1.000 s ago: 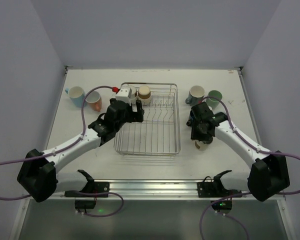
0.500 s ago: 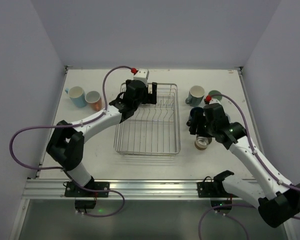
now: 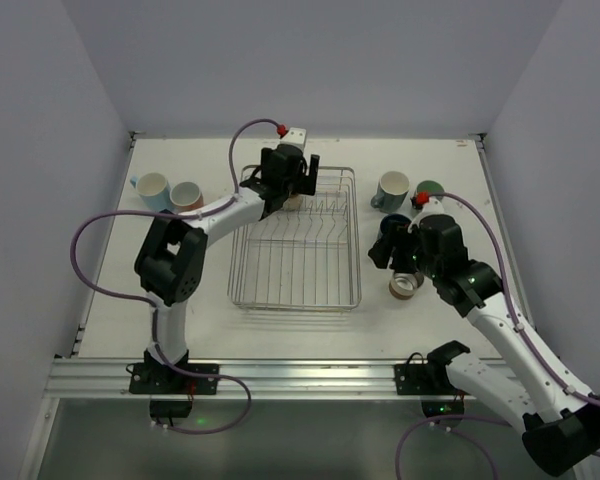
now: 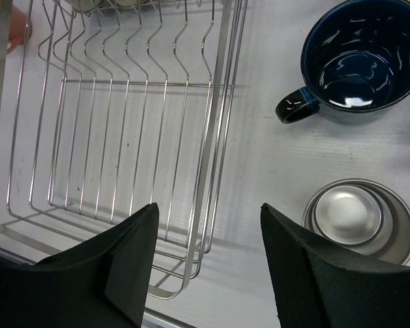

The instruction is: Unload the cups from the dish rack

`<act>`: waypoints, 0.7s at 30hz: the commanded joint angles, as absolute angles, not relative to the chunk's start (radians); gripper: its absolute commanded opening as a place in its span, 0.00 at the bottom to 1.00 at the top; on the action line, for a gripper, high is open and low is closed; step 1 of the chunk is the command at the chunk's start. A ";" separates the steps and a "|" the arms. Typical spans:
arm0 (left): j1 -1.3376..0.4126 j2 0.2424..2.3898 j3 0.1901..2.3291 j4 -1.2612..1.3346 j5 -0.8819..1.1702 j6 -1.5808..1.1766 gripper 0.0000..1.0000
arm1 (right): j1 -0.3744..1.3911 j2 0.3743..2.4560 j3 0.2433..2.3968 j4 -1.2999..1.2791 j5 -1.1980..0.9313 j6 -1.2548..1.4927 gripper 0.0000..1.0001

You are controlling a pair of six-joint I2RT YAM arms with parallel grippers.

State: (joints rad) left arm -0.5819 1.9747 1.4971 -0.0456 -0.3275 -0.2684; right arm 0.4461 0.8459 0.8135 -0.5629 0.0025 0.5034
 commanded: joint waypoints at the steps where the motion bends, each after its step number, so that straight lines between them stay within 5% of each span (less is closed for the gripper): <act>1: -0.572 2.017 1.558 -0.064 -0.354 -0.229 0.99 | 0.449 0.841 0.802 -0.499 -0.044 0.489 0.64; 7: -0.568 2.072 1.588 -0.071 -0.339 -0.230 0.97 | 0.451 0.821 0.798 -0.494 -0.041 0.500 0.64; 11: -0.568 2.083 1.594 -0.057 -0.311 -0.233 0.87 | 0.449 0.810 0.798 -0.486 -0.037 0.509 0.64; 15: -0.568 2.056 1.574 -0.022 -0.292 -0.236 0.56 | 0.451 0.808 0.795 -0.469 -0.051 0.520 0.64; 21: -0.568 1.916 1.508 0.109 -0.204 -0.245 0.30 | 0.451 0.805 0.749 -0.368 -0.101 0.564 0.69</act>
State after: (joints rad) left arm -0.5705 2.0510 1.5234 -0.0284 -0.2695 -0.2424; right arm 0.4461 0.8211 0.7815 -0.4675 -0.0551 0.5274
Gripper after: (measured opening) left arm 0.725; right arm 0.674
